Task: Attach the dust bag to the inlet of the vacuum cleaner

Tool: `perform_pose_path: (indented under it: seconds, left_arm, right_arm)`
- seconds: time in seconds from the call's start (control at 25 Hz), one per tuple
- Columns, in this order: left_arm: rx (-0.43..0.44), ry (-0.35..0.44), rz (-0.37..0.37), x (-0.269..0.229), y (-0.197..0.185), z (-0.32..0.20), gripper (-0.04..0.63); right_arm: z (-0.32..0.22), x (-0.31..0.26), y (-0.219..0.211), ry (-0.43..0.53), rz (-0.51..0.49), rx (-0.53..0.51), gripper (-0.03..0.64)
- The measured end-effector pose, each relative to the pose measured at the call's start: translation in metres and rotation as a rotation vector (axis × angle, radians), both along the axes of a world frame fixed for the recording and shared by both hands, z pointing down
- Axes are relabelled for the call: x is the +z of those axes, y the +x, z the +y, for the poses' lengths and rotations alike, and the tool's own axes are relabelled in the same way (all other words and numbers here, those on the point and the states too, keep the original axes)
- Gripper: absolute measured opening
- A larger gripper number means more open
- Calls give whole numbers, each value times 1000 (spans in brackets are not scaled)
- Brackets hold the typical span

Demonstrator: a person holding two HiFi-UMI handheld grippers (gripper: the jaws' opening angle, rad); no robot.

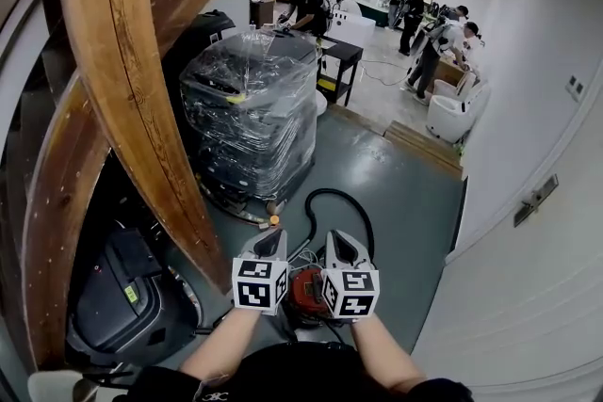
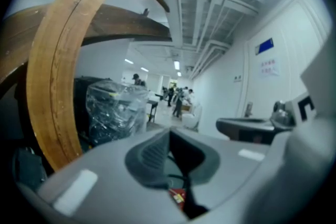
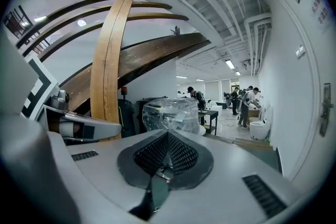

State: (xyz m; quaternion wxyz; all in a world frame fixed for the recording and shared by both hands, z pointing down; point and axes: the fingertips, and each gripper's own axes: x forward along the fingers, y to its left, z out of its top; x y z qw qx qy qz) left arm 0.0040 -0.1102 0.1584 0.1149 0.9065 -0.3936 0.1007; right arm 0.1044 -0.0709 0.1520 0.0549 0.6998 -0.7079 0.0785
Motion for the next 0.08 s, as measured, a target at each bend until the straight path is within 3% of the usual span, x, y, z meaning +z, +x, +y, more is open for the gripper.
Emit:
perform_pose_path:
  seconds: [0.08]
  left_arm:
    - [-10,1,-19,7,-1,2,0]
  right_arm:
    - [3,6,-1,-7,-3,-3,-3]
